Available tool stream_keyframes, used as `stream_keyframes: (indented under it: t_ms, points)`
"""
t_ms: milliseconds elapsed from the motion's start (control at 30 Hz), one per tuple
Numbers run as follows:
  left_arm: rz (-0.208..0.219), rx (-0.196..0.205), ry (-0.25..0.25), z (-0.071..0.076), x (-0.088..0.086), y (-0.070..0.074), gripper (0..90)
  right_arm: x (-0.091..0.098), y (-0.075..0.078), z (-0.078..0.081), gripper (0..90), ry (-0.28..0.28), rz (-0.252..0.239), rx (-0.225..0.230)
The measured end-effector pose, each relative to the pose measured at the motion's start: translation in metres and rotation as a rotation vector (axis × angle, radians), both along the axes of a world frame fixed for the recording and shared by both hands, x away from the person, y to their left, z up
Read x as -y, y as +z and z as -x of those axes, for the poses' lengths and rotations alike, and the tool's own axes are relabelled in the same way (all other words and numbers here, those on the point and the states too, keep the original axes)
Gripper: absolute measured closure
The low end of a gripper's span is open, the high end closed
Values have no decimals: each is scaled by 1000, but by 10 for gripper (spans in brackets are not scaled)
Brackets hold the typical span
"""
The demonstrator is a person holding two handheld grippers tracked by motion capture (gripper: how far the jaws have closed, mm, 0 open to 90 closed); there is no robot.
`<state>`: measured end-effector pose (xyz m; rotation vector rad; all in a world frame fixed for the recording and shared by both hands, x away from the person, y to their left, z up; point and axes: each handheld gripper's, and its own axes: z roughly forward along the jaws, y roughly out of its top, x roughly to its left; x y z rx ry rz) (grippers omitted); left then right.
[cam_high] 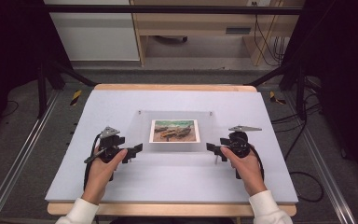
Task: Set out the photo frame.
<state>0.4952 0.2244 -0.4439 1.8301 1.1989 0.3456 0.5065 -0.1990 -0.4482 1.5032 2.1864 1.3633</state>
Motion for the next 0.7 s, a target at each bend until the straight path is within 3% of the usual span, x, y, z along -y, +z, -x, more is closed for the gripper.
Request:
stream_keyframes:
  t_ms: [267,433,700]
  points:
    - [39,-32,-14,-2,0,-3,142,0,0,2,234,-9,-12,-20]
    - [54,-45,-14,-3,-2,-4,137,0,-1,3,232,-30,-48,-64]
    - [66,-60,-16,-6,-3,-6,131,0,-2,2,226,-33,-51,-67]
